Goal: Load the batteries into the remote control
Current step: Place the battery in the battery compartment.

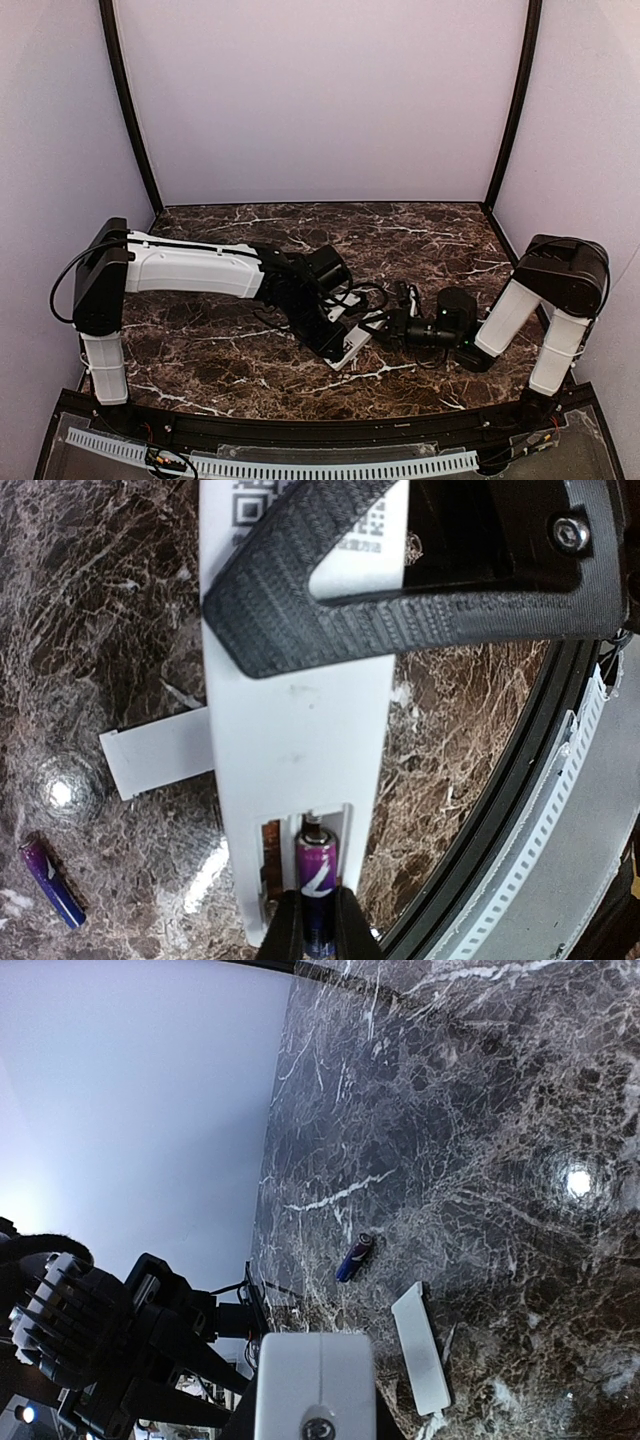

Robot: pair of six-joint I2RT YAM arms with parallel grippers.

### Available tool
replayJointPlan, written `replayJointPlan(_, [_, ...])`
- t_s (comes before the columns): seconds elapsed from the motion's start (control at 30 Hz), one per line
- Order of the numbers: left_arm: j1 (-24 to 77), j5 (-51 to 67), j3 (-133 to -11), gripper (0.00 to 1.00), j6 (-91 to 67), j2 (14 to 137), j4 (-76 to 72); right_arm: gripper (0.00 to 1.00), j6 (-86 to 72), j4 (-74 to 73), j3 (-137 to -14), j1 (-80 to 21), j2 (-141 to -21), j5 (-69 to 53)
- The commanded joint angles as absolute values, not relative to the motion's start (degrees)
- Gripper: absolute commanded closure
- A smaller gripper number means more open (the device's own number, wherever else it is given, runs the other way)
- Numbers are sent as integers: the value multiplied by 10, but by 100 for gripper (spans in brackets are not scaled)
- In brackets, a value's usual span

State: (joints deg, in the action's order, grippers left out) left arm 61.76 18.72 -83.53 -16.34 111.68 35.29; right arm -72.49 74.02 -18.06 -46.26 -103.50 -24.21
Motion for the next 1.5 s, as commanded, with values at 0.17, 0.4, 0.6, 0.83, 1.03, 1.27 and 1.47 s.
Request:
replayJointPlan(0.17, [624,193,-853,100,-175,1131,360,100,-725,983,-195,-480,-1034,-239])
replayJointPlan(0.4, [624,183,-860,100,-179,1133,341,100,-728,983,-198,-483,-1028,-240])
replayJointPlan(0.6, [624,180,-855,100,-187,1134,315,100,-735,983,-193,-482,-1008,-236])
replayJointPlan(0.83, [625,180,-824,100,-194,1112,260,100,-744,982,-186,-483,-987,-226])
replayJointPlan(1.03, [624,150,-825,99,-180,1099,283,100,-749,982,-177,-483,-970,-218])
replayJointPlan(1.27, [625,147,-824,97,-177,1090,294,100,-753,982,-177,-481,-948,-216])
replayJointPlan(1.47, [624,127,-829,95,-168,1077,322,100,-754,982,-166,-478,-938,-211])
